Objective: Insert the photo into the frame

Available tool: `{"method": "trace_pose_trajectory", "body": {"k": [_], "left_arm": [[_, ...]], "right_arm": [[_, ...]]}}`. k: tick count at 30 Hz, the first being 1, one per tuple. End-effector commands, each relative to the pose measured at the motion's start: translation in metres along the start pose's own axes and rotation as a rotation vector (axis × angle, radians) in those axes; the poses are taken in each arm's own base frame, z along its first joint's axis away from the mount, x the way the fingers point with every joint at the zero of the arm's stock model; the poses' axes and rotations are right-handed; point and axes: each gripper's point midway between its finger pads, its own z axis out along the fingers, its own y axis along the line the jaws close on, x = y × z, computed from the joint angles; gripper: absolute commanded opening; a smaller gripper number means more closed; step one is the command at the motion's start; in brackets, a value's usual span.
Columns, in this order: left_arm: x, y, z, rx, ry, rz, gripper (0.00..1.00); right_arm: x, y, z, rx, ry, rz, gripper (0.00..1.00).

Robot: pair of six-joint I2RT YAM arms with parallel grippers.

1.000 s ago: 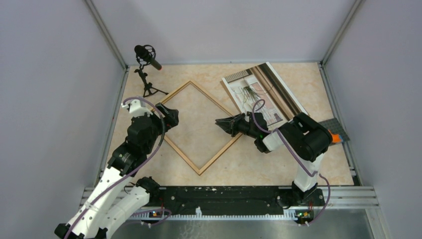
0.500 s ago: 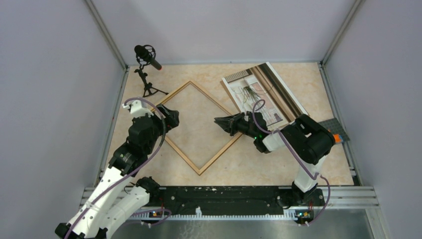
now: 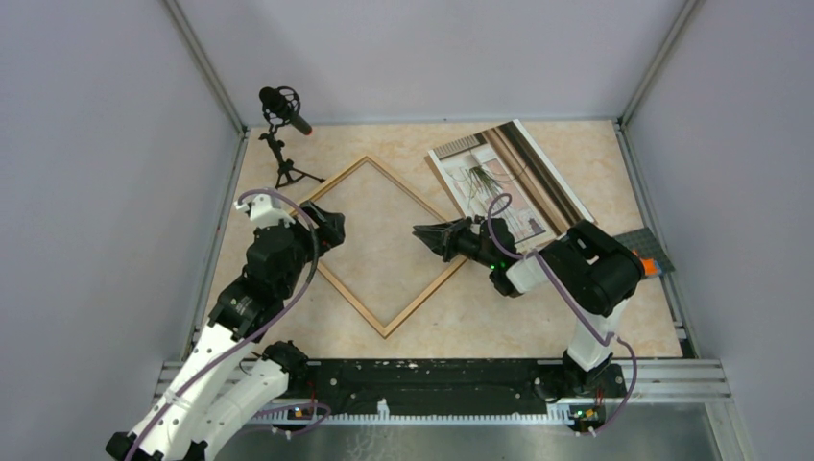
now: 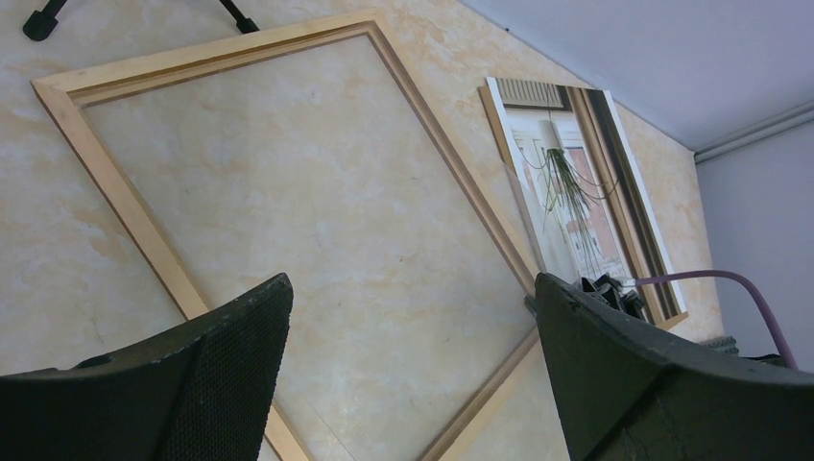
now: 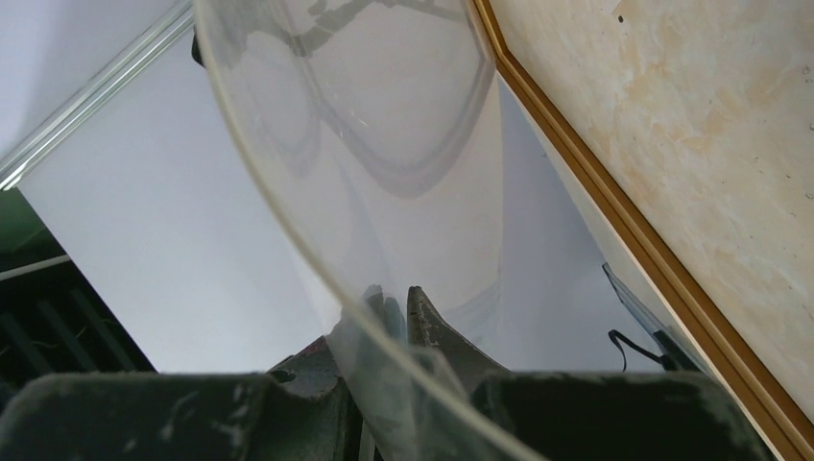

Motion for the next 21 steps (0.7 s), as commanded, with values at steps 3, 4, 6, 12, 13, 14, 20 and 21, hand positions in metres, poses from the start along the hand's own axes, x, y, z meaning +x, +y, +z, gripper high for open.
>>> {"method": "trace_pose_trajectory", "body": {"k": [3, 4, 6, 12, 13, 14, 20, 21], "left_arm": [[-0.003, -0.005, -0.001, 0.027, -0.013, -0.025, 0.98], [-0.003, -0.005, -0.001, 0.026, -0.013, -0.025, 0.98], [-0.003, -0.005, -0.002, 0.027, -0.014, -0.023, 0.98], [-0.003, -0.005, -0.002, 0.027, -0.014, -0.023, 0.98], [-0.002, -0.005, -0.002, 0.028, -0.013, -0.023, 0.98], [-0.002, -0.005, -0.002, 0.029, -0.012, -0.023, 0.98], [-0.001, -0.005, -0.002, 0.032, -0.007, -0.025, 0.98], [0.0, -0.005, -0.002, 0.032, -0.006, -0.025, 0.98]], "right_arm": [[0.02, 0.007, 0.005, -0.04, 0.059, -0.028, 0.0], [0.021, 0.005, 0.005, -0.038, 0.06, -0.029, 0.0], [0.02, 0.002, 0.005, -0.035, 0.053, -0.032, 0.0], [0.014, -0.017, 0.009, 0.006, 0.026, -0.069, 0.0], [0.013, -0.018, 0.009, 0.004, 0.025, -0.071, 0.0], [0.012, -0.019, 0.01, 0.005, 0.021, -0.077, 0.0], [0.005, -0.031, 0.013, 0.031, 0.007, -0.123, 0.0], [0.005, -0.032, 0.013, 0.03, 0.01, -0.133, 0.0]]}}
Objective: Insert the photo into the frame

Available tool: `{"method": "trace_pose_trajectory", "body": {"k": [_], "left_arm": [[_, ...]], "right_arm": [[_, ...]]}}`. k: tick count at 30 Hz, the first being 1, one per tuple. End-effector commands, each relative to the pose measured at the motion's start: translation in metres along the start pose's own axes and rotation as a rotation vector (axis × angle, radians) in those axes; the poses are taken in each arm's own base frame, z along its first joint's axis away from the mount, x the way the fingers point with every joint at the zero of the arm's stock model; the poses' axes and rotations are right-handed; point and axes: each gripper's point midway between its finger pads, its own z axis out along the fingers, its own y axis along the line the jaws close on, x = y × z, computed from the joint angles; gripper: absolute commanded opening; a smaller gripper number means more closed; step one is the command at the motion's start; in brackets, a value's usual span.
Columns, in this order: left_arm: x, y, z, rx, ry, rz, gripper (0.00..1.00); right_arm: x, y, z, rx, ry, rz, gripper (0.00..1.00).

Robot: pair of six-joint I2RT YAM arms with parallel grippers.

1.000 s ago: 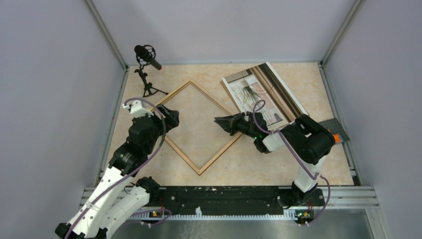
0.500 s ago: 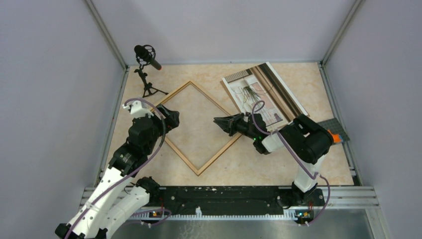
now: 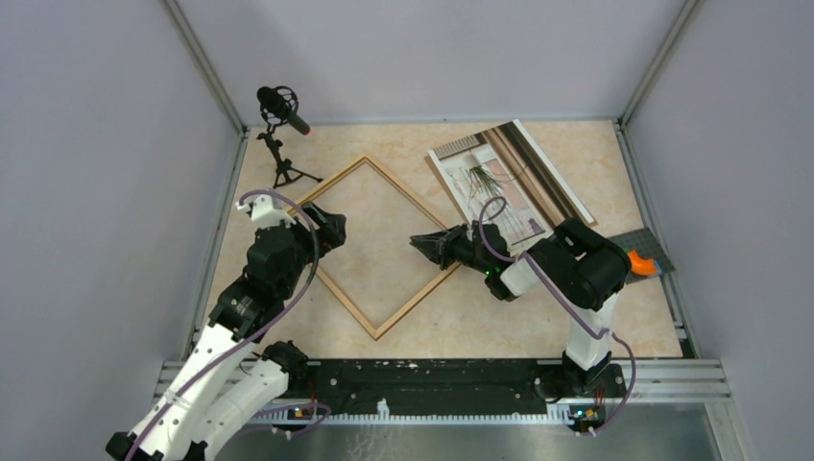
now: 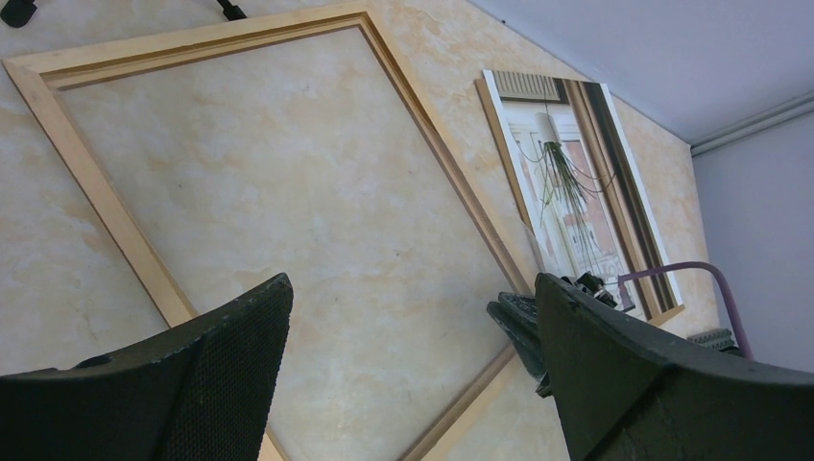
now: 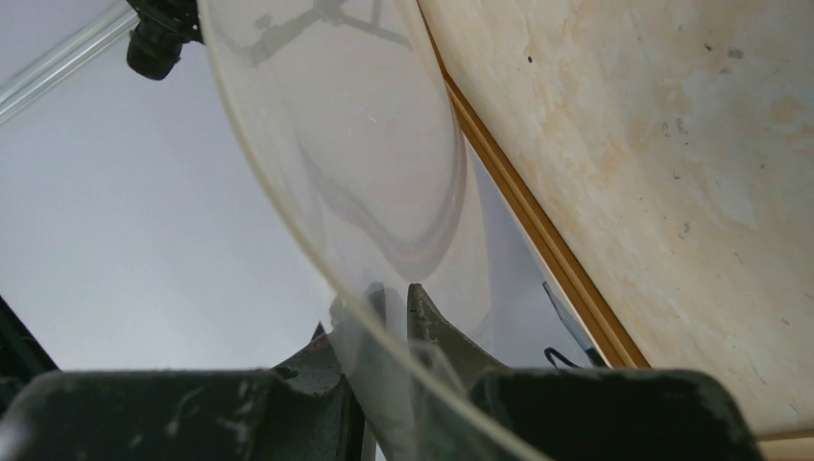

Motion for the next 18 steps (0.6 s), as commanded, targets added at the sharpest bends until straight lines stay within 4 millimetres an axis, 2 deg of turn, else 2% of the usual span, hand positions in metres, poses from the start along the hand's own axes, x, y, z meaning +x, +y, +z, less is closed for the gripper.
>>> {"method": "trace_pose_trajectory", "body": {"k": [1, 5, 9, 18], "left_arm": [[-0.002, -0.004, -0.001, 0.022, -0.015, -0.018, 0.98], [0.001, -0.004, -0.001, 0.025, -0.005, -0.022, 0.98], [0.002, -0.003, -0.001, 0.027, 0.001, -0.022, 0.98], [0.003, -0.001, -0.002, 0.023, 0.001, -0.021, 0.98]], "right_arm": [[0.013, 0.002, 0.005, -0.03, 0.05, -0.063, 0.0], [0.01, -0.007, 0.007, -0.013, 0.045, -0.104, 0.01], [0.005, -0.012, 0.008, 0.03, 0.014, -0.188, 0.08], [0.004, -0.02, 0.004, 0.168, -0.003, -0.346, 0.43]]}}
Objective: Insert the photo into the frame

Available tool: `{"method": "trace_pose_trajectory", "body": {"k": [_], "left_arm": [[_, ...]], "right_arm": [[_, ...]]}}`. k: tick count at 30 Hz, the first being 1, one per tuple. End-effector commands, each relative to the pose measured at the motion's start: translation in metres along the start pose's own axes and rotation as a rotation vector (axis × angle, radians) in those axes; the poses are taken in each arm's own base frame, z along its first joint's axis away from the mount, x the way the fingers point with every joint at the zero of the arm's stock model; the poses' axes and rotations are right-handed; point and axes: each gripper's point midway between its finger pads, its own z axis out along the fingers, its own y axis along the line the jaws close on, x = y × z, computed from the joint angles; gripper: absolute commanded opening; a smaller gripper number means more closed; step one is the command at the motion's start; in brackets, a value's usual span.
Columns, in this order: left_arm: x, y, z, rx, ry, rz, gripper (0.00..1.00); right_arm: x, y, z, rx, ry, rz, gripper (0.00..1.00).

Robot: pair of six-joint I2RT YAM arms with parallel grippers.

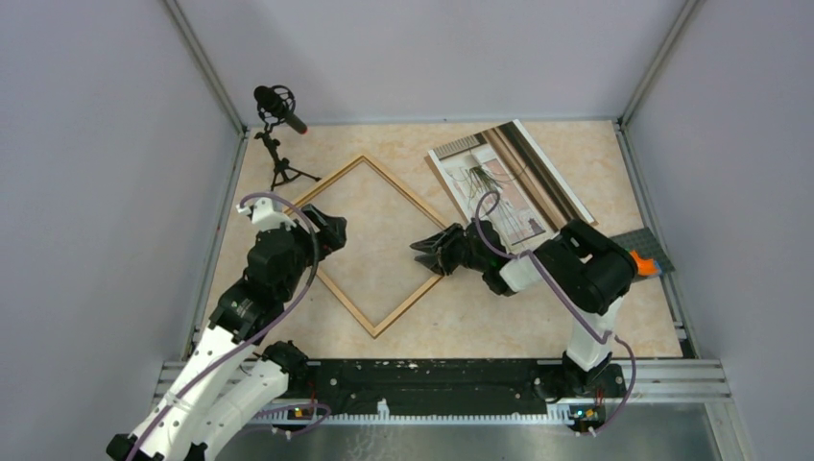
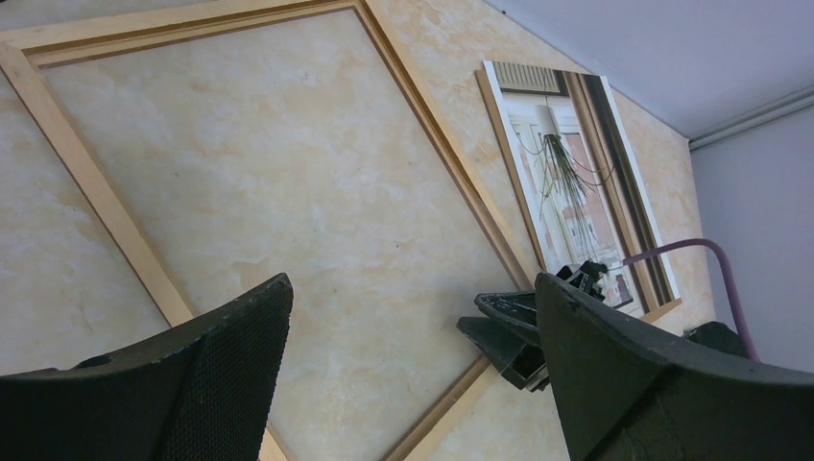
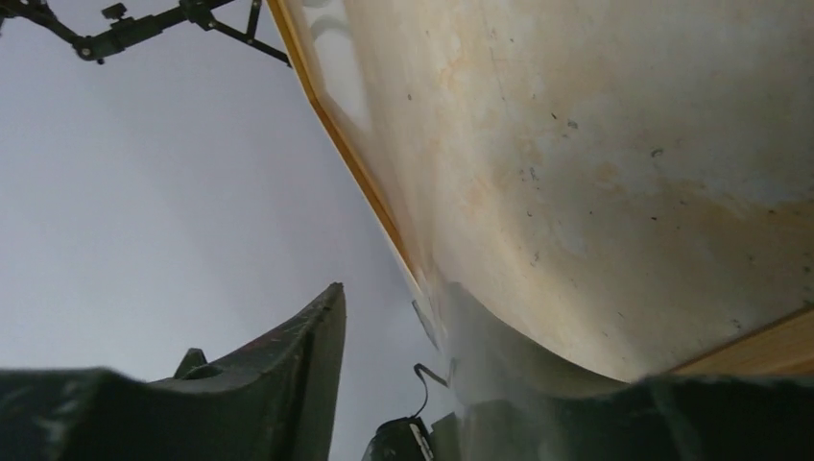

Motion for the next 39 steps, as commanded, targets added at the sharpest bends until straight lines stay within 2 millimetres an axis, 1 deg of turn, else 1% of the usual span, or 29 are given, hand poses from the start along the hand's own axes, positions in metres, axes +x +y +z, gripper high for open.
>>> {"method": "trace_pose_trajectory", "body": {"k": [1, 3, 4, 5, 8, 10, 11, 12, 13, 15, 17, 19, 22, 23, 25, 27, 29, 30, 33, 34, 35, 36, 39], "left_arm": [[-0.002, -0.004, -0.001, 0.022, -0.01, -0.01, 0.98], [-0.002, -0.004, -0.001, 0.024, -0.009, -0.01, 0.98], [-0.002, -0.004, -0.001, 0.024, -0.008, -0.008, 0.98], [-0.002, -0.004, -0.001, 0.024, -0.01, -0.009, 0.99], [-0.004, -0.004, -0.002, 0.022, -0.015, -0.007, 0.98], [-0.003, -0.004, -0.002, 0.021, -0.014, -0.008, 0.98], [-0.003, -0.004, -0.002, 0.021, -0.013, -0.007, 0.98], [-0.003, -0.004, -0.002, 0.021, -0.013, -0.008, 0.98], [-0.003, -0.004, -0.001, 0.02, -0.012, -0.009, 0.98], [-0.002, -0.004, -0.001, 0.02, -0.009, -0.009, 0.98], [-0.002, -0.004, -0.001, 0.02, -0.008, -0.008, 0.98], [-0.002, -0.003, -0.001, 0.017, -0.009, -0.008, 0.98], [-0.001, -0.001, 0.0, 0.005, -0.005, -0.001, 0.98], [0.001, 0.0, 0.001, 0.002, -0.002, 0.002, 0.98], [0.002, 0.0, 0.001, 0.004, 0.004, 0.008, 0.98], [0.003, -0.002, 0.001, 0.013, 0.01, 0.017, 0.98], [0.003, -0.005, 0.0, 0.032, 0.013, 0.025, 0.98], [0.003, -0.007, 0.0, 0.045, 0.017, 0.032, 0.98], [0.007, -0.012, 0.001, 0.078, 0.034, 0.048, 0.98], [0.01, -0.013, 0.001, 0.084, 0.048, 0.051, 0.98], [0.014, -0.015, 0.002, 0.093, 0.067, 0.058, 0.98], [0.018, -0.015, 0.003, 0.097, 0.086, 0.063, 0.98], [0.035, -0.012, 0.008, 0.095, 0.147, 0.07, 0.98]], "right_arm": [[0.016, 0.025, -0.002, 0.006, 0.043, -0.13, 0.46], [0.017, 0.023, -0.005, 0.042, 0.046, -0.148, 0.51], [0.017, 0.024, -0.007, 0.057, 0.044, -0.16, 0.55], [0.016, 0.024, -0.008, 0.078, 0.041, -0.186, 0.62], [0.015, 0.021, -0.013, 0.167, 0.028, -0.225, 0.8], [0.013, 0.017, -0.015, 0.257, 0.026, -0.238, 0.87], [0.014, 0.018, -0.017, 0.299, 0.029, -0.241, 0.89], [0.016, 0.014, -0.019, 0.337, 0.041, -0.243, 0.91], [0.019, 0.017, -0.021, 0.354, 0.052, -0.247, 0.92], [0.021, 0.016, -0.03, 0.411, 0.034, -0.25, 0.93], [0.017, 0.014, -0.042, 0.487, -0.014, -0.254, 0.93], [0.012, 0.004, -0.061, 0.604, -0.047, -0.265, 0.95], [0.011, 0.004, -0.081, 0.66, -0.051, -0.32, 0.96], [0.01, 0.003, -0.087, 0.663, -0.052, -0.34, 0.96], [0.005, 0.009, -0.098, 0.636, -0.058, -0.468, 0.96], [-0.001, 0.02, -0.106, 0.584, -0.034, -0.676, 0.96], [0.005, 0.034, -0.114, 0.483, 0.058, -0.924, 0.97], [0.004, 0.038, -0.119, 0.445, 0.059, -0.996, 0.97], [-0.011, 0.043, -0.139, 0.416, -0.001, -1.143, 0.99], [-0.016, 0.046, -0.145, 0.407, -0.025, -1.154, 0.99], [-0.011, 0.052, -0.143, 0.34, -0.008, -1.165, 0.99], [0.002, 0.053, -0.137, 0.271, 0.053, -1.163, 0.99], [0.033, 0.043, -0.115, 0.154, 0.201, -1.085, 0.99]]}}
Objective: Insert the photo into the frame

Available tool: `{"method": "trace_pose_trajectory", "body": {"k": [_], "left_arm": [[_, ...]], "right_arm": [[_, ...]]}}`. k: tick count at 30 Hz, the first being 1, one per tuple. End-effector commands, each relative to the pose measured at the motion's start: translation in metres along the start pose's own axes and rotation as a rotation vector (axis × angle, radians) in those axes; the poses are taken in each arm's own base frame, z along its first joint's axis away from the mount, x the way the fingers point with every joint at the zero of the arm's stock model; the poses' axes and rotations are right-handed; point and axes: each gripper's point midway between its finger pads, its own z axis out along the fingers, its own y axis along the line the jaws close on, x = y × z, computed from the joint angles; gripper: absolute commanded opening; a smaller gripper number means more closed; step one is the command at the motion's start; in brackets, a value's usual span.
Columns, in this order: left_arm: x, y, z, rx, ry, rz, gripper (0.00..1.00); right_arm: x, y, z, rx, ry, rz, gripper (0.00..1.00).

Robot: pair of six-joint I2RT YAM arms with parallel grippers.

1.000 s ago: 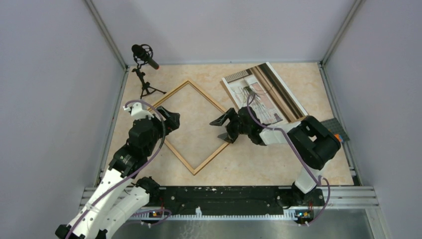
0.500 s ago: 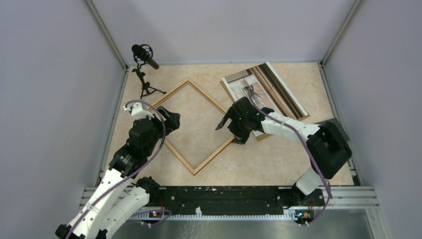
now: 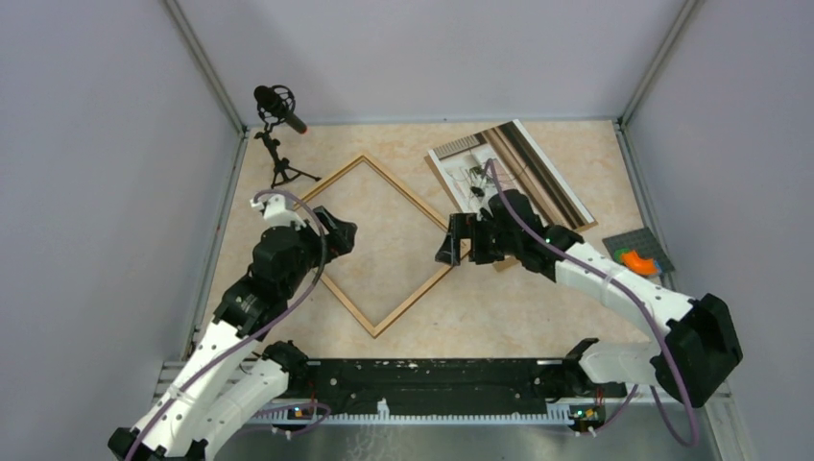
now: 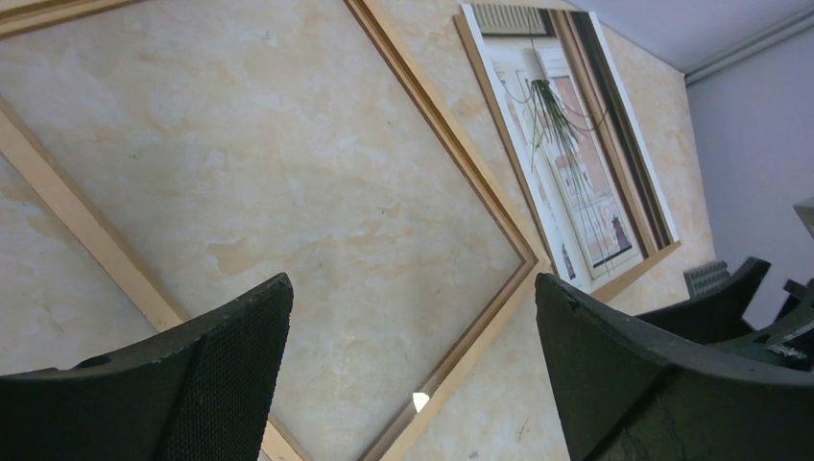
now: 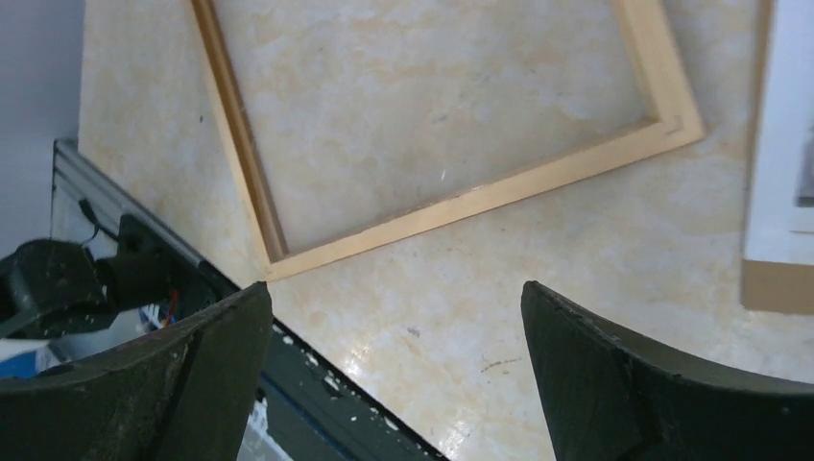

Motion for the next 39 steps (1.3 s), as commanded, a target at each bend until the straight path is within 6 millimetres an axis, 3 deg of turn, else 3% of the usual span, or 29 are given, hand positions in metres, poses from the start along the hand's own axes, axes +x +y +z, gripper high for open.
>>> {"method": "trace_pose_trajectory", "body": {"k": [1, 4, 7, 11, 18, 25, 32, 36, 39], "left_arm": [[0.022, -0.002, 0.011, 0.029, 0.08, 0.025, 0.98], [0.046, 0.026, 0.018, -0.11, 0.153, 0.002, 0.98], [0.065, 0.046, 0.021, -0.205, 0.201, -0.031, 0.98], [0.091, 0.064, 0.022, -0.287, 0.257, -0.107, 0.98], [0.123, 0.075, 0.025, -0.314, 0.343, -0.144, 0.98], [0.134, 0.078, 0.027, -0.304, 0.358, -0.155, 0.98], [0.147, 0.079, 0.027, -0.285, 0.401, -0.156, 0.98], [0.147, 0.077, 0.027, -0.28, 0.404, -0.161, 0.98], [0.141, 0.076, 0.025, -0.283, 0.395, -0.149, 0.98]], "right_arm": [[0.015, 0.033, 0.027, -0.239, 0.056, -0.049, 0.99], [0.019, 0.035, 0.045, -0.251, 0.052, 0.017, 0.94], [0.027, 0.043, 0.062, -0.27, 0.056, 0.081, 0.73], [0.037, 0.045, 0.081, -0.269, 0.058, 0.128, 0.61], [0.045, 0.029, 0.1, -0.203, 0.072, 0.148, 0.56], [0.052, 0.02, 0.109, -0.171, 0.088, 0.16, 0.54], [0.058, 0.005, 0.131, -0.124, 0.052, 0.179, 0.51], [0.053, -0.002, 0.142, -0.109, -0.025, 0.191, 0.51], [0.051, 0.004, 0.138, -0.134, -0.026, 0.192, 0.51]]}}
